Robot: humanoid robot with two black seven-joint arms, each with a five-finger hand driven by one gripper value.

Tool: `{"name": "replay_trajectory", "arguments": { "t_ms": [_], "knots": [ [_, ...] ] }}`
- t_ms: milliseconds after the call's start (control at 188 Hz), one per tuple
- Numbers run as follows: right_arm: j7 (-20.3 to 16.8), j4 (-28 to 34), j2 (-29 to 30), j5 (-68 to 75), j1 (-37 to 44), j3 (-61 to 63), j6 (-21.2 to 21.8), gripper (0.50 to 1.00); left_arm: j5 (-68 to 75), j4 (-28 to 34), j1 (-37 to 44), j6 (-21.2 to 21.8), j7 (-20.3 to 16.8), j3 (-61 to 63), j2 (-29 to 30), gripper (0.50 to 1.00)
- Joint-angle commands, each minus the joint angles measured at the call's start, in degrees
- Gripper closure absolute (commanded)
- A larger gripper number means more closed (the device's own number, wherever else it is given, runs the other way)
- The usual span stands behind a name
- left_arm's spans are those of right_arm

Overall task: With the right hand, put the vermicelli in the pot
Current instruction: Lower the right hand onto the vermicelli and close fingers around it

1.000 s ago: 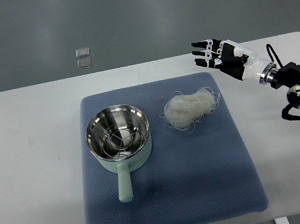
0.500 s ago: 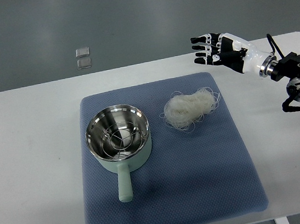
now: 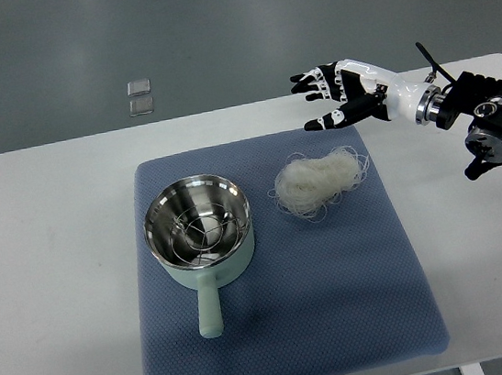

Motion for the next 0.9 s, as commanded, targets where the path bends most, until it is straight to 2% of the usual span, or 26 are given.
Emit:
{"name": "replay_trajectory", "arguments": {
  "t_ms": [0, 213, 516, 894],
  "knots": [
    [0.1, 0.1, 0.6, -7.3, 0.3, -0.1, -0.5, 0.574, 0.0, -0.1, 0.0, 0.0, 0.0, -0.1, 0.0, 0.500],
    [0.2, 0.0, 0.8, -18.5, 4.0, -6.3, -0.6, 0.574, 0.0, 0.0, 0.0, 0.0, 0.0, 0.0, 0.0, 0.500],
    [0.3, -2.9, 0.9, -24.4, 11.2, -18.0, -1.5, 0.574, 0.0, 0.0, 0.0, 0.1, 0.0, 0.0, 0.0, 0.500],
    [0.2, -5.2, 2.1, -28.0, 11.3, -23.2, -3.7, 0.574, 0.0, 0.0, 0.0, 0.0, 0.0, 0.0, 0.0, 0.500]
  ]
}}
